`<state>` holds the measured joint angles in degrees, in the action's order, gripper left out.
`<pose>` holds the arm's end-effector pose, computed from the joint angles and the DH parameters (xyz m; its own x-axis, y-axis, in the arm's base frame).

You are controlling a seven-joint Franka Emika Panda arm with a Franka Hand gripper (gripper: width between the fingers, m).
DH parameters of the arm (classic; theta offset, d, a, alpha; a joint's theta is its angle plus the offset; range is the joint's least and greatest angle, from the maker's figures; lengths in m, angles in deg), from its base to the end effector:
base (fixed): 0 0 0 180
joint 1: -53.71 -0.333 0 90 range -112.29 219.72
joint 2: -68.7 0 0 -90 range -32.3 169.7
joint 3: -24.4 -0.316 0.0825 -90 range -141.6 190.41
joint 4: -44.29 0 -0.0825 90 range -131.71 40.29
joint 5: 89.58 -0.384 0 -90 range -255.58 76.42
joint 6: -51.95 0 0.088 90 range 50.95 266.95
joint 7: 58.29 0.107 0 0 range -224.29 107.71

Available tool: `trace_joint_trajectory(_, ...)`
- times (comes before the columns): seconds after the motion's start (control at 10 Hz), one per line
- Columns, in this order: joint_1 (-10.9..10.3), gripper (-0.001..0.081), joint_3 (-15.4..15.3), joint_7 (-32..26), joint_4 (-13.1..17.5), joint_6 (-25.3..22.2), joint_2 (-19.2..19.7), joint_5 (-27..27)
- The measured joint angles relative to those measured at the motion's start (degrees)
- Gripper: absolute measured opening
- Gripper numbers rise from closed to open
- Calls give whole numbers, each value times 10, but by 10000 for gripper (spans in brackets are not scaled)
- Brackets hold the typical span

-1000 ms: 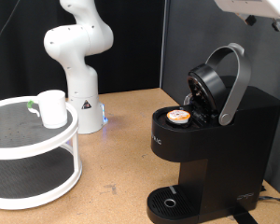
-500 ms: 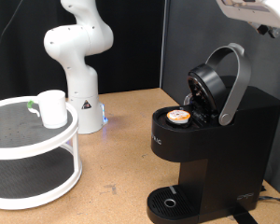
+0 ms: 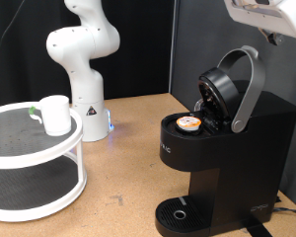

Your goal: Make a cup of coffee with the keurig machine

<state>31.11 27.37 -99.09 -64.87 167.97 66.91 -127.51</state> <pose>0.5255 0.2247 0.5346 0.6938 0.5772 0.4307 0.7201 -0.5634 -0.4049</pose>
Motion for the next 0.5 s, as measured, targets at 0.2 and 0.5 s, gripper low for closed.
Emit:
trace_joint_trajectory(0.2, 3, 3, 2, 0, 1, -9, 0, 10)
trace_joint_trajectory(0.5, 9, 0, 8, -2, 2, -30, 0, 27)
